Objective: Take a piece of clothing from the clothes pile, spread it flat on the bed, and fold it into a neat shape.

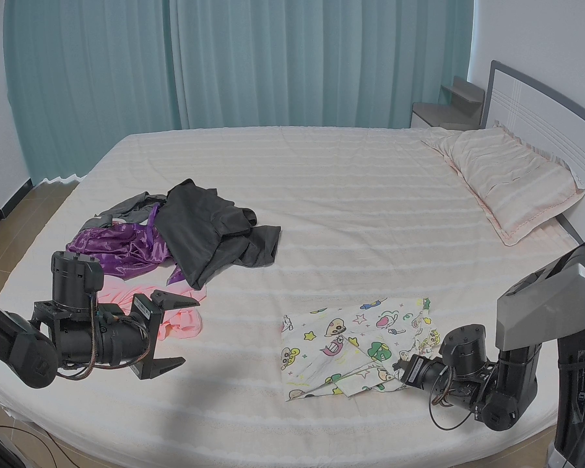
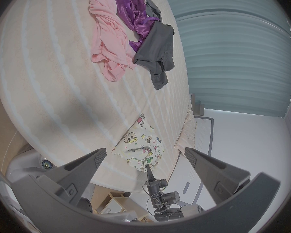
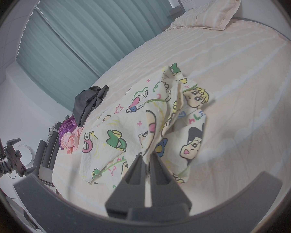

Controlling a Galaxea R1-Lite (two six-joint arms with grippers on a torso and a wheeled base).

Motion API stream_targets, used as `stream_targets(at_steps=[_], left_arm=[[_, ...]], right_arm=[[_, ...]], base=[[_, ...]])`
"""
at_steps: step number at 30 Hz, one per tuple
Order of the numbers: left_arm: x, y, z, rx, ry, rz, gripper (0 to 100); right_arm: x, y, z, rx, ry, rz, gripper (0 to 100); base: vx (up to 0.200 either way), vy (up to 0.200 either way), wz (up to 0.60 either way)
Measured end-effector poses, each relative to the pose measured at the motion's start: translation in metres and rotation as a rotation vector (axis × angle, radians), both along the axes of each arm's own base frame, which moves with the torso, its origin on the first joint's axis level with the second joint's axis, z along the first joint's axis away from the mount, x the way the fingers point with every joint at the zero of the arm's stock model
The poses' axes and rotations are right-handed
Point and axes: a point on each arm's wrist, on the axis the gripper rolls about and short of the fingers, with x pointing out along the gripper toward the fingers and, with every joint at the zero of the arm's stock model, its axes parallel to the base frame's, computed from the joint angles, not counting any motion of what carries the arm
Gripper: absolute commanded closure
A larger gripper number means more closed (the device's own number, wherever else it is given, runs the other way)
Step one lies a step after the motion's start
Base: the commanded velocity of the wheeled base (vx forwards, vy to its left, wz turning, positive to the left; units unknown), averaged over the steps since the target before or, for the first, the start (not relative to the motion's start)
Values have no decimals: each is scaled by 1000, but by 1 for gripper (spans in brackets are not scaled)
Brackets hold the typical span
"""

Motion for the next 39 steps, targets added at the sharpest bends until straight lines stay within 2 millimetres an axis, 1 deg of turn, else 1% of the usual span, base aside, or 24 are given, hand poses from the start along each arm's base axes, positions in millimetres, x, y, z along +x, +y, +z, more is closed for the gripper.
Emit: stream_targets(at_steps=[6, 12, 13, 20, 24, 30, 31, 35, 39], left_arm=[[0, 0, 0, 0, 0, -1, 0], [-1, 0, 0, 0, 2, -3, 0], [0, 0, -1, 0, 3, -2, 0], [0, 0, -1, 0, 4, -2, 0], [0, 0, -1, 1, 5, -2, 0], [0, 0, -1, 1, 6, -2, 0], [0, 0, -1, 1, 7, -2, 0], [0, 0, -1, 1, 6, -2, 0], [0, 0, -2, 1, 8, -2, 0]], right_arm=[[-13, -12, 6, -27, 28, -3, 100], [-26, -17, 7, -45, 58, 14, 100], [-27, -17, 7, -46, 60, 15, 0], [-29, -17, 8, -39, 57, 17, 0], [-27, -14, 11, -16, 14, 26, 0], [-21, -7, 6, -11, -2, 34, 0], [-20, -7, 5, -12, -2, 34, 100], [-16, -4, -1, -17, -1, 32, 100], [-15, -6, -2, -22, 0, 24, 100]], base=[[0, 0, 0], [0, 0, 0], [0, 0, 0], [0, 0, 0], [0, 0, 0], [0, 0, 0], [0, 0, 0], [0, 0, 0], [0, 0, 0]])
